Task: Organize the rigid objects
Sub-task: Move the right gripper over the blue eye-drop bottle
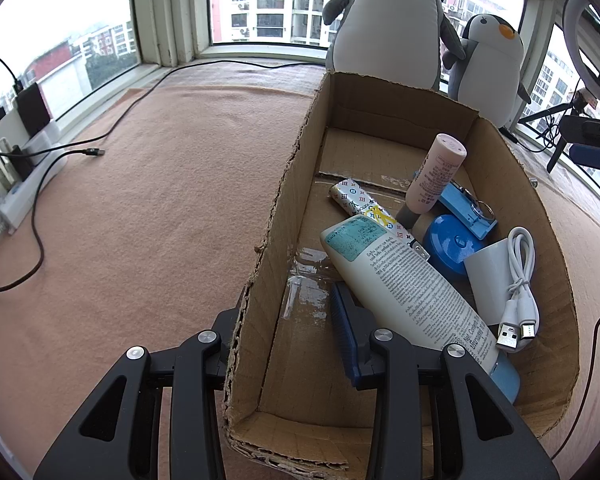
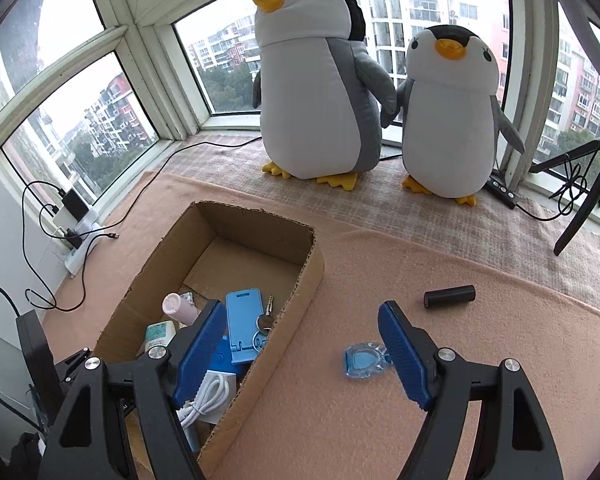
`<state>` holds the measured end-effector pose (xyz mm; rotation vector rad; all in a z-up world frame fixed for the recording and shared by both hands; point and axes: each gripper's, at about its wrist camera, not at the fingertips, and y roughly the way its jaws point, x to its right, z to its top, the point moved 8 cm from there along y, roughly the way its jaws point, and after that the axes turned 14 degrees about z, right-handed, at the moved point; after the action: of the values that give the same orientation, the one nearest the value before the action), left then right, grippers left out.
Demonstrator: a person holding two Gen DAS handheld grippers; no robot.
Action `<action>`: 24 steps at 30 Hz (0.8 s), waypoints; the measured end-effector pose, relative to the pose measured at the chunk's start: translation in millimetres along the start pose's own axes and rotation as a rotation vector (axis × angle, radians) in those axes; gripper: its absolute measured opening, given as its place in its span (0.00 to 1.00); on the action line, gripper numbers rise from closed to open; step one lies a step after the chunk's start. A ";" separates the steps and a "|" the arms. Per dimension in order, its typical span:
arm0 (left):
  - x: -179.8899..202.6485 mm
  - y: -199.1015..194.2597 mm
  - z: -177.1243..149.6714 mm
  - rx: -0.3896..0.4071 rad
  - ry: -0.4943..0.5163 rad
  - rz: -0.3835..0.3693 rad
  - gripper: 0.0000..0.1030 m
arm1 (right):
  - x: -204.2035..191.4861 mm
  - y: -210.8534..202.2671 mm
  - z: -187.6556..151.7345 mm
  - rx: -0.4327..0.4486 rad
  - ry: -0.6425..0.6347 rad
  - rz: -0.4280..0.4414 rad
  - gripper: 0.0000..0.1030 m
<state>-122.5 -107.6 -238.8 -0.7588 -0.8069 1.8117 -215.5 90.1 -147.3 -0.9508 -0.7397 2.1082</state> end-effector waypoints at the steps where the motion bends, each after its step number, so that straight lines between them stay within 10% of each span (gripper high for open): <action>1: 0.0 0.0 0.0 0.000 0.001 0.000 0.35 | 7.2 -0.6 -3.2 -0.004 0.019 -0.009 0.73; 24: -0.2 -0.1 -0.2 0.000 0.000 0.000 0.35 | 58.7 35.6 -46.8 -0.097 0.311 0.016 0.57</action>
<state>-122.2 -107.8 -238.8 -0.7582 -0.8072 1.8114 -219.5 124.4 -222.9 -1.3048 -0.6790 1.8902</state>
